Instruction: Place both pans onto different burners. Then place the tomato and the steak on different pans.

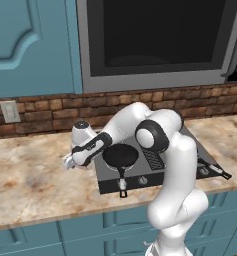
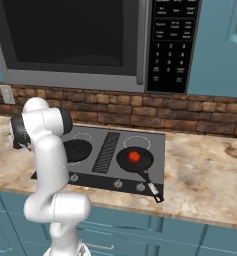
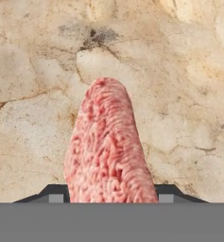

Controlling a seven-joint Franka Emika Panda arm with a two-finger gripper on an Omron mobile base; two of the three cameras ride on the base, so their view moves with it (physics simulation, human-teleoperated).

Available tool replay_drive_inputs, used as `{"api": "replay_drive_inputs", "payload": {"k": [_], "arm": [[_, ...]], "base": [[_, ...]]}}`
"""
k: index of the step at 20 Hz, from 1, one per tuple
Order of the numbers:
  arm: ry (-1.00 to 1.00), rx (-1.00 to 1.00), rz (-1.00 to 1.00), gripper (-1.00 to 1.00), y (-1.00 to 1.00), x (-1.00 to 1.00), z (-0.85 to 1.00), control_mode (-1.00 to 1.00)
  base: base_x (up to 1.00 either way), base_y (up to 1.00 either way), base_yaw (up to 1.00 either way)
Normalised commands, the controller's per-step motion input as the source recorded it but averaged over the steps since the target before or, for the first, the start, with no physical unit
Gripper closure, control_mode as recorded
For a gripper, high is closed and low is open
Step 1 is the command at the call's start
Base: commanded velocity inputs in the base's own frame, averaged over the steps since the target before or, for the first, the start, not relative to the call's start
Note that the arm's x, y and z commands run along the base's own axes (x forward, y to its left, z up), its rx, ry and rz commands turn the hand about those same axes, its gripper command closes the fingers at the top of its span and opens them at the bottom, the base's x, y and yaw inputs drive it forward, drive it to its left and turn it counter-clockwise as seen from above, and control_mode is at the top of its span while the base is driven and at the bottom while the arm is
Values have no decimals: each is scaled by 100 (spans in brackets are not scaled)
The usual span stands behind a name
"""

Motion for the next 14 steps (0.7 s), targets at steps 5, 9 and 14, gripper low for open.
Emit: {"api": "replay_drive_inputs", "payload": {"k": [5,9,14], "arm": [[0,0,0,100,-5,0,19,-100],[0,0,0,100,-12,0,37,-100],[0,0,0,100,-21,0,29,-100]], "base": [[0,0,0],[0,0,0],[0,0,0]]}}
